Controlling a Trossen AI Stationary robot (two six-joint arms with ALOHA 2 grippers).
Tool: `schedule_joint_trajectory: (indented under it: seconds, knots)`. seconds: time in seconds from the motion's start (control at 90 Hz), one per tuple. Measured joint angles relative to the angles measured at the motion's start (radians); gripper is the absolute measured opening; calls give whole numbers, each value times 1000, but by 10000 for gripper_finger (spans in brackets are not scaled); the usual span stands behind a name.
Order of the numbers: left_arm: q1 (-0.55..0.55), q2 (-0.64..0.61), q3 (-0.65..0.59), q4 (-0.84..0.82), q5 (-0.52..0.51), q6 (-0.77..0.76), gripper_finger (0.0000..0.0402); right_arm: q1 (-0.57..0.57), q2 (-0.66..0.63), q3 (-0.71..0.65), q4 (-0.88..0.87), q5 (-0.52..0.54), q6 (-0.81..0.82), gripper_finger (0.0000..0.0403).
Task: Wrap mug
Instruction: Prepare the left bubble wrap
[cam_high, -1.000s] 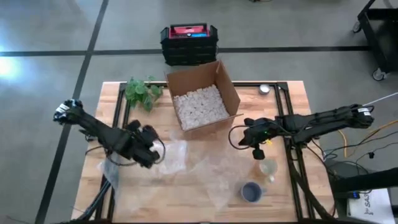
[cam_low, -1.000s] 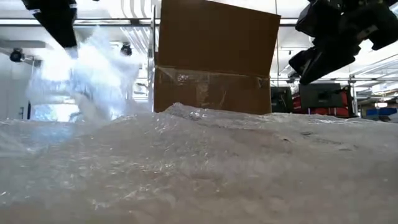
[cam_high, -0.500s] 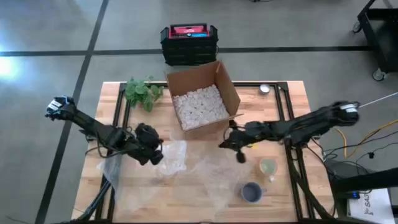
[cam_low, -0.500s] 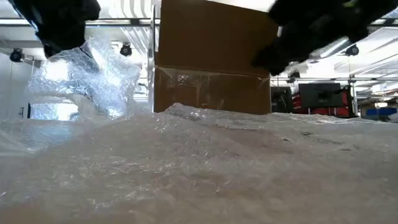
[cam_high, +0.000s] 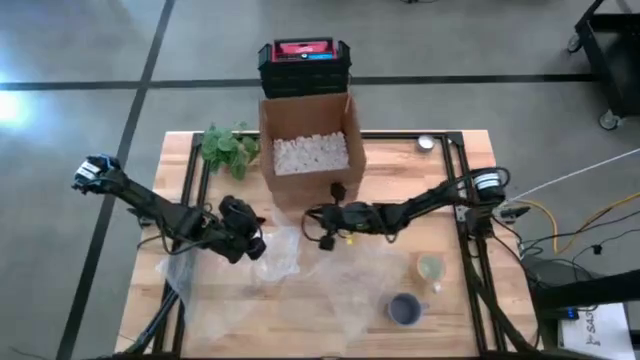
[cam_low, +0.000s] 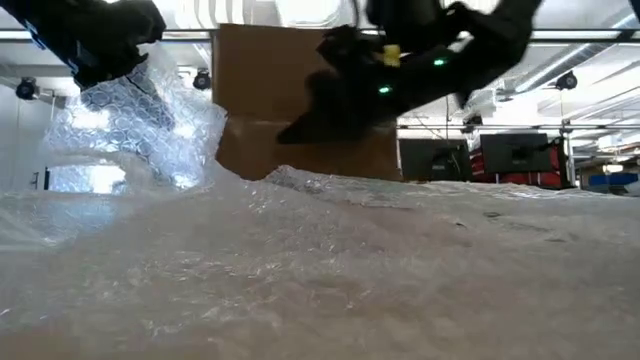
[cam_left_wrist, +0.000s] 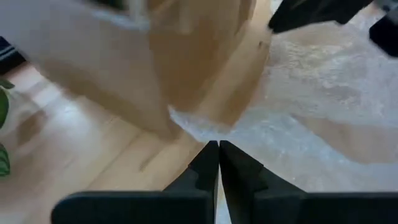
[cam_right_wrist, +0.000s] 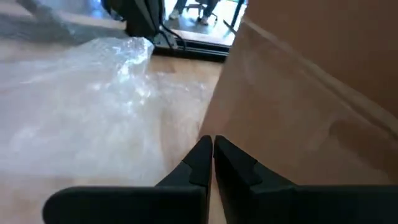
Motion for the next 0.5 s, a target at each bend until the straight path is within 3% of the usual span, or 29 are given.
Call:
schedule_joint_trajectory:
  seconds: [0.144, 0.278, 0.378, 0.5]
  knots:
    - [0, 0, 1, 7, 0, 17, 1, -2, 54, 93, -54, 120, -75, 2]
    - [-2, -5, 65, 2, 1, 94, 1, 19, -33, 164, -312, 131, -91, 2]
    - [-11, -6, 156, 2, 4, 191, 0, 55, -171, 206, -592, 62, -73, 2]
    - [-12, 5, 238, -60, 96, 234, 0, 83, -335, 179, -886, -134, 55, 2]
